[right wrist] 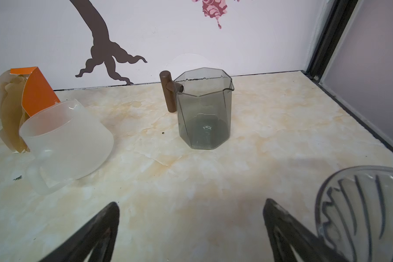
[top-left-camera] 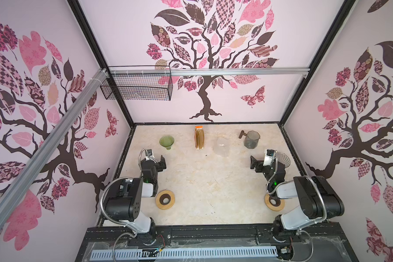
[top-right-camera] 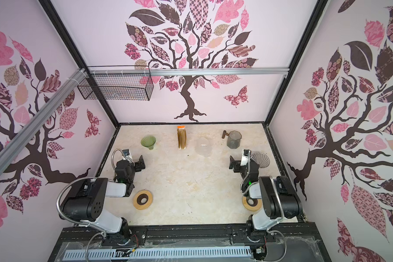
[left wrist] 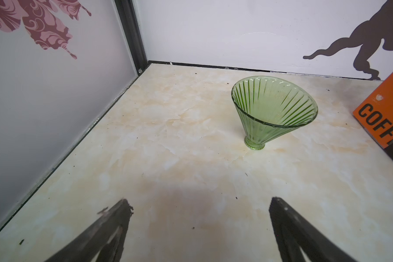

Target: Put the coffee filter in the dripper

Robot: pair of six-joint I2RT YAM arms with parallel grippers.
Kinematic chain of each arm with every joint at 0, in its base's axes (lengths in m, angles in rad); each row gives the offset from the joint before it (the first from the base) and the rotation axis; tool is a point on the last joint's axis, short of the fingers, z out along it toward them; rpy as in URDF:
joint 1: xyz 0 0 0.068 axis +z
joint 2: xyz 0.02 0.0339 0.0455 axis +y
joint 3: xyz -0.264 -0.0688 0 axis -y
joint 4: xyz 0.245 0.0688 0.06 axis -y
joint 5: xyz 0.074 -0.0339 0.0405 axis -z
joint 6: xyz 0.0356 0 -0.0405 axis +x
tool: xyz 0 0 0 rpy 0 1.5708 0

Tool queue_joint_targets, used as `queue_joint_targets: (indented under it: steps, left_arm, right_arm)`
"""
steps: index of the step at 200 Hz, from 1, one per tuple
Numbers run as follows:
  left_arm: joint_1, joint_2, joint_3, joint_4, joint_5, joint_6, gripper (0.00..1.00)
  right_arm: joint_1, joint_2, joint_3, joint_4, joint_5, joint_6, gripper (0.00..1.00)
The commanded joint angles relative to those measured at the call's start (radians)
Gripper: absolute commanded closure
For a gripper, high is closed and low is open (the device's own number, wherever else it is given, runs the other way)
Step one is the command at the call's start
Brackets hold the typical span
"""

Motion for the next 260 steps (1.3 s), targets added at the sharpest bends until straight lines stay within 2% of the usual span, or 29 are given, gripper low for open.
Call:
queue_joint_targets:
  steps: [1,200,222,230,242,260]
  left_arm:
    - [0.003,0.005,0.010,0.037,0.002,0.008,0.02]
    - [0.014,0.002,0.009,0.041,0.020,0.001,0.02]
    - [0.012,-0.138,0.019,-0.087,-0.014,-0.011,0.02]
    - [0.012,-0.186,0.016,-0.121,-0.020,-0.012,0.02]
    - [0.012,-0.241,0.004,-0.146,-0.044,-0.022,0.02]
    - [0.014,-0.327,0.021,-0.256,-0.125,-0.104,0.02]
  right_arm:
    - [-0.002,0.001,0.003,0.023,-0.001,-0.018,0.00]
    - [-0.003,-0.007,-0.001,0.053,-0.012,-0.023,0.00]
    - [0.013,-0.146,0.107,-0.273,-0.155,-0.088,0.00]
    - [0.028,-0.196,0.144,-0.359,-0.173,-0.102,0.00]
    - [0.059,-0.271,0.151,-0.369,-0.128,-0.072,0.00]
    - [0.101,-0.376,0.166,-0.342,-0.072,-0.020,0.00]
